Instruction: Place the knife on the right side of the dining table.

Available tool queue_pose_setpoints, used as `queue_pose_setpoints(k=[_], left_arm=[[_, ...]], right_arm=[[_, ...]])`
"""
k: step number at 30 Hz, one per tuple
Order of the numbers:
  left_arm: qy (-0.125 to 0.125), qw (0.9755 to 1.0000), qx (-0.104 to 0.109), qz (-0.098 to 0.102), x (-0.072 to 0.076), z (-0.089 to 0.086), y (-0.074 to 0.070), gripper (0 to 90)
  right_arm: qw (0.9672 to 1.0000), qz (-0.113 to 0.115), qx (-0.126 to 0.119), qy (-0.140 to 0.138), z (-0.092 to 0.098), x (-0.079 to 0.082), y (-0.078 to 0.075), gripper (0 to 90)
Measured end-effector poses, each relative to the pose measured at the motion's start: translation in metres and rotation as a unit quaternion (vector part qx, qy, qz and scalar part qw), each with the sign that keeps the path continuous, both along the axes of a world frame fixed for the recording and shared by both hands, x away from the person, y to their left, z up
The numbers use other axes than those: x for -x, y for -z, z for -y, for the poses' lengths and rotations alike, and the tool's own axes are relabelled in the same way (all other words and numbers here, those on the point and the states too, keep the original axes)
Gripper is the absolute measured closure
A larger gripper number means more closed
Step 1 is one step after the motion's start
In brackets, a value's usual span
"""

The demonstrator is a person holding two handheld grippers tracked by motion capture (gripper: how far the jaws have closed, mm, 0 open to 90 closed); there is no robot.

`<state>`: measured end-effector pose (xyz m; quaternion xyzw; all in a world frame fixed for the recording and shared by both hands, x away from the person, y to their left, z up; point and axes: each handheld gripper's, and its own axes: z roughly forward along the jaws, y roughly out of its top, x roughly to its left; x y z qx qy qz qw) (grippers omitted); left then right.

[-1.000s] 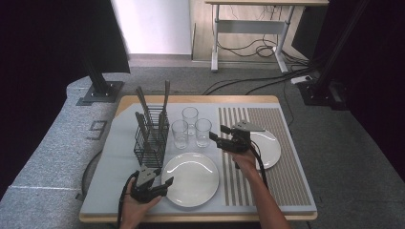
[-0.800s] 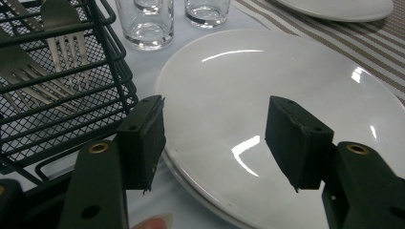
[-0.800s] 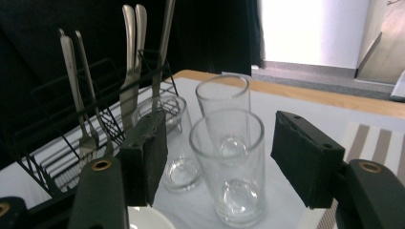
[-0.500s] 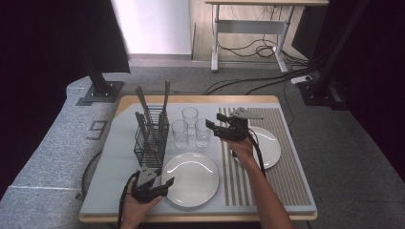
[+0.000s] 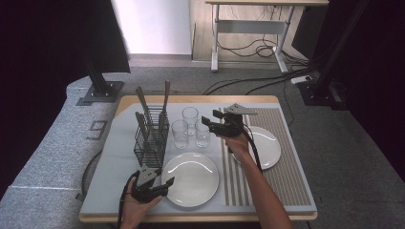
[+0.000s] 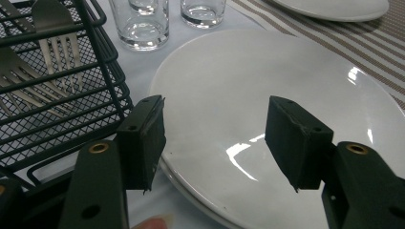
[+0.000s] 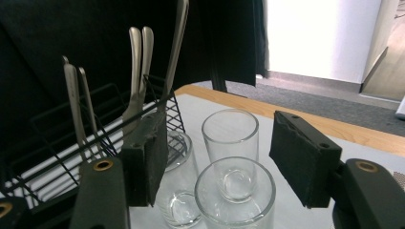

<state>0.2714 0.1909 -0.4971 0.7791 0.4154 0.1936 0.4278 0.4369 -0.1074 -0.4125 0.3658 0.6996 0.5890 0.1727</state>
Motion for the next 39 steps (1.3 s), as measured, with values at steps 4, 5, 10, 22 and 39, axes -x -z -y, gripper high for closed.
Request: queue_pose_setpoints(k=[4, 5, 10, 22, 39], left_arm=[[-0.001, 1.0000, 0.000, 0.000, 0.000, 0.000, 0.000, 39.3], [-0.001, 1.0000, 0.000, -0.001, 0.000, 0.000, 0.000, 39.3], [0.000, 1.0000, -0.001, 0.000, 0.000, 0.000, 0.000, 39.3], [0.003, 1.0000, -0.003, -0.002, 0.001, 0.004, 0.000, 39.4], [0.009, 1.0000, -0.002, -0.001, 0.003, 0.005, -0.002, 39.3]], right_arm=[[1.0000, -0.003, -0.001, -0.003, -0.006, -0.003, 0.002, 37.9], [1.0000, -0.005, -0.002, -0.006, -0.006, -0.003, 0.002, 37.9], [0.9999, -0.009, 0.001, -0.012, -0.009, -0.006, 0.003, 38.1], [1.0000, -0.005, 0.006, -0.006, -0.018, -0.010, -0.003, 38.0], [0.9998, -0.015, -0.002, -0.013, -0.035, -0.023, -0.003, 39.4]])
